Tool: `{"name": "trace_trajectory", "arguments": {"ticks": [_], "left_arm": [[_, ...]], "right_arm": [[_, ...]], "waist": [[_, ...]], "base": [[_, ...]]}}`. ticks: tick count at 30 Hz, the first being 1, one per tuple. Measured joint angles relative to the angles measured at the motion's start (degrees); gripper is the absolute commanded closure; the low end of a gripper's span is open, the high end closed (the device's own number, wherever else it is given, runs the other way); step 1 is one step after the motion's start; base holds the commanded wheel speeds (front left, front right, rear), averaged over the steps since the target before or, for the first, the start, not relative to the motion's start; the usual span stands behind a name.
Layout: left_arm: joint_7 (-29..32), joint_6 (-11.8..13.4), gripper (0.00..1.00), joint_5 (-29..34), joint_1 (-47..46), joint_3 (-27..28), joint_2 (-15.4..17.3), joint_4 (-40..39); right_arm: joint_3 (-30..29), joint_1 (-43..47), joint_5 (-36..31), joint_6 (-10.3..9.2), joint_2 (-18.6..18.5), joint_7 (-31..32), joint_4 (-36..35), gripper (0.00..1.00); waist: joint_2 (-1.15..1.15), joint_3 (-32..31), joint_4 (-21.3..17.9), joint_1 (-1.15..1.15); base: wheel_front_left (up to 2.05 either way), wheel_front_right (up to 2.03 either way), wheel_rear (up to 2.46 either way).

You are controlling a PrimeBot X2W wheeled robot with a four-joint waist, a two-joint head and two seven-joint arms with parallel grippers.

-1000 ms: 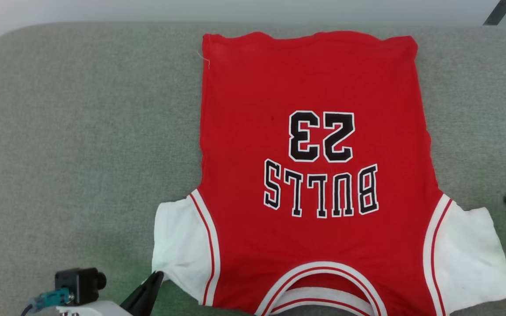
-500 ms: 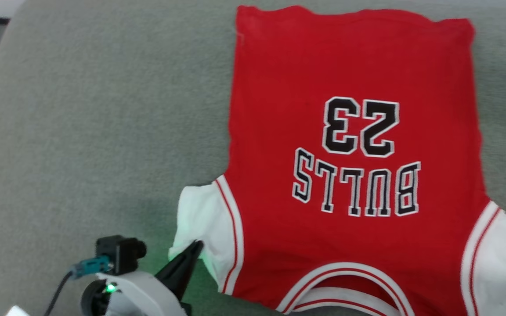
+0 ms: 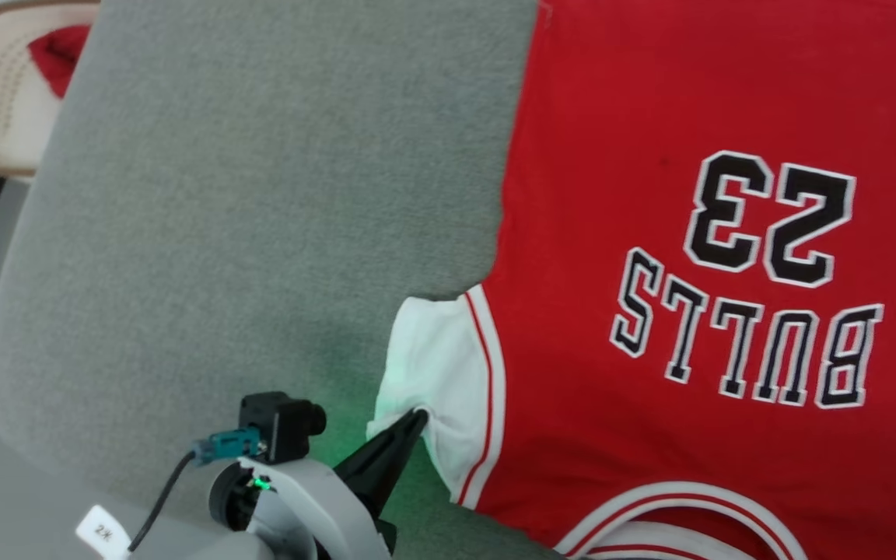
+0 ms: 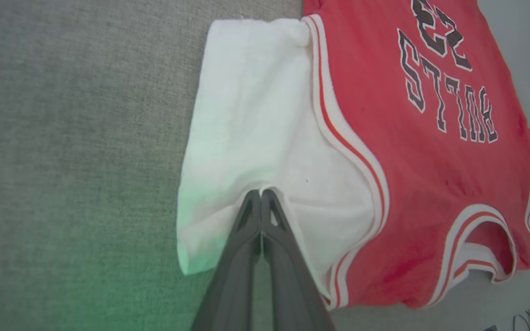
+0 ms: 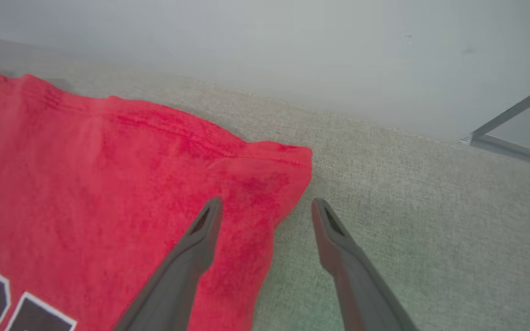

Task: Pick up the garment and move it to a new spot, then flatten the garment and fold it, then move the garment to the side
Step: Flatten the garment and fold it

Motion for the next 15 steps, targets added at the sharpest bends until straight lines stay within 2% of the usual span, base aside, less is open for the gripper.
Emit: {"name": "trace_trajectory", "arguments": {"ticks": [7,15], "left_arm": [[0.4,-1.94,1.0,0.44,-1.42,-1.02,-2.5,1.55],[-0.07,-4.37,1.0,0.46,-2.45,-1.62,-5.0,3.78]], "right_arm": [[0.07,-5.1,-2.63,0.0,-0.09,4.44,9.47,0.0],[-3.75,-12.48,-6.1,0.02,0.65,9.25,18.71,0.0]], "waist": [[0.0,2.83,3.71,0.0],[0.0,5.5,6.9,0.0]], "base": [[0.0,0.0,0.0],[0.0,0.0,0.0]]}}
